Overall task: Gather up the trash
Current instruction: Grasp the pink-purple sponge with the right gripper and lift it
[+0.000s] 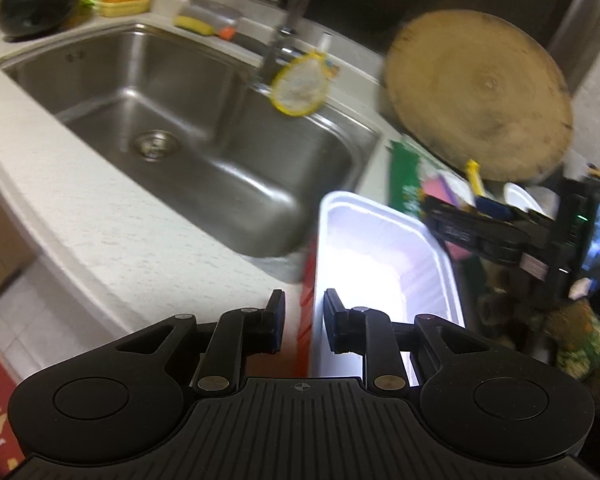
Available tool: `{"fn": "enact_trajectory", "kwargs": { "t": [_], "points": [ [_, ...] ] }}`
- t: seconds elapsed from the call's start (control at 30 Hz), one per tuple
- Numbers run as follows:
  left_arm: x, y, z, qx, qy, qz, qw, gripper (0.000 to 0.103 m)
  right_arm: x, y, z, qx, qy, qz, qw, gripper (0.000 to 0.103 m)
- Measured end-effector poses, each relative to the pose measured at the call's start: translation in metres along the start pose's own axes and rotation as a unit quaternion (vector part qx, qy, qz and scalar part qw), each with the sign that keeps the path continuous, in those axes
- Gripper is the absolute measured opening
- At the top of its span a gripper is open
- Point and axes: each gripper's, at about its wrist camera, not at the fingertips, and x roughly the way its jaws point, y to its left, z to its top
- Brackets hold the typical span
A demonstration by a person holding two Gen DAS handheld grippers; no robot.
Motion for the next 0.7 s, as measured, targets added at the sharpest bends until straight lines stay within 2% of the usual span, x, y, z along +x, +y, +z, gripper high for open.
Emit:
{"fn": "enact_trajectory", "kwargs": {
  "t": [0.13, 0.23, 0.3, 0.47, 0.53, 0.57, 0.7],
  "points": [
    [-0.004, 0.010, 0.004, -0.016, -0.008, 0.021, 0.9996, 0.023, -0.002, -0.003, 0.004, 0.018, -0.009, -0.011, 1.000, 0.072],
    [-0.005, 0.013, 0.005, -0.018, -0.011, 0.026, 0.9994, 0.021, 0.008, -0.002, 0.005, 0.005, 0.011, -0.027, 1.000, 0.068],
    [-0.005, 0.013, 0.005, -0.020, -0.011, 0.026, 0.9994, 0.021, 0.014, 0.002, 0.004, -0.014, 0.023, -0.032, 0.999, 0.063],
    [-0.003, 0.013, 0.004, -0.014, -0.005, 0.013, 0.9998, 0.021, 0.026, 0.020, -0.004, -0.085, 0.053, -0.045, 0.994, 0.063],
    [-0.001, 0.011, 0.005, -0.010, -0.002, 0.005, 0.9999, 0.021, 0.028, 0.024, -0.007, -0.100, 0.060, -0.047, 0.992, 0.055],
    [0.000, 0.011, 0.005, -0.007, 0.000, 0.001, 1.0000, 0.021, 0.025, 0.024, -0.008, -0.101, 0.064, -0.043, 0.992, 0.039],
    [0.005, 0.009, 0.008, 0.000, 0.003, -0.007, 1.0000, 0.021, 0.001, 0.023, -0.010, -0.090, 0.065, -0.017, 0.994, 0.028]
  ]
}}
